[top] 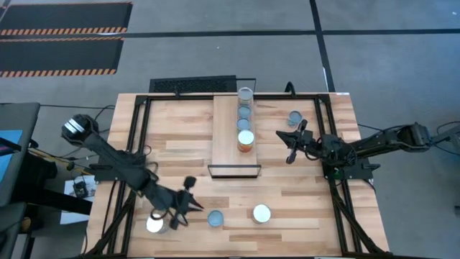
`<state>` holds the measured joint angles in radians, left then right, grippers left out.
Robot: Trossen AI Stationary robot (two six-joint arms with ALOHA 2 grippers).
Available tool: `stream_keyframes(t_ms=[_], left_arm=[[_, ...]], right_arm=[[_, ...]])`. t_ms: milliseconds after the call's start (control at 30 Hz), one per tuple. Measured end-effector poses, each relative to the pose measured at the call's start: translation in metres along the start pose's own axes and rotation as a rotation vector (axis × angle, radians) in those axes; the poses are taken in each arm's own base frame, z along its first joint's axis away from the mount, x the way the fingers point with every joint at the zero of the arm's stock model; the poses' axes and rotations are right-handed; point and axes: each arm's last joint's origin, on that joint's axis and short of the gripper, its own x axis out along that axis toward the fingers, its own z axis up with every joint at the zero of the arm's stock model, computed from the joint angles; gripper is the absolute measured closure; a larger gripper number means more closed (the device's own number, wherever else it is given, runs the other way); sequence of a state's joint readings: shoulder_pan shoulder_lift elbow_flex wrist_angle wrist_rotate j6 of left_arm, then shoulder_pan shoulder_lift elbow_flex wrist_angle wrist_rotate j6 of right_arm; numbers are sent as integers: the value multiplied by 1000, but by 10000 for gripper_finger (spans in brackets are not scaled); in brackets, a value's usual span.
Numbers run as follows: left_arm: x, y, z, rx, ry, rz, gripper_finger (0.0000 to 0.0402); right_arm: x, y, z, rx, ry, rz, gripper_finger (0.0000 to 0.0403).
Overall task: Pick and place cans onto a shelf
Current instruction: Put the small canned oranges on the shelf
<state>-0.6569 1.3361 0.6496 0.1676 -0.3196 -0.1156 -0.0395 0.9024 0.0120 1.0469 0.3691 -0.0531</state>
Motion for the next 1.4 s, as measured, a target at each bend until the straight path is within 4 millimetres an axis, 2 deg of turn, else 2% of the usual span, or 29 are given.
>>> stream_keyframes(t_ms=[233, 333, 500, 867, 1000, 1400], left_arm=[[46, -28, 18, 131, 168, -43, 328], [61, -38, 24, 161, 230, -53, 311], [79, -44, 23, 200, 362, -39, 301], [84, -28, 20, 193, 438, -49, 301], [84, -28, 20, 229, 444, -95, 301], [83, -26, 22, 247, 469, -93, 302]], right_arm=[[0, 1, 1, 8, -8, 8, 395], [-1, 3, 1, 8, -11, 21, 395], [-1, 4, 5, -6, -45, 32, 395], [-2, 6, 6, -24, -54, 40, 395], [-2, 5, 6, -25, -54, 40, 395], [-2, 5, 6, -25, -55, 40, 394]])
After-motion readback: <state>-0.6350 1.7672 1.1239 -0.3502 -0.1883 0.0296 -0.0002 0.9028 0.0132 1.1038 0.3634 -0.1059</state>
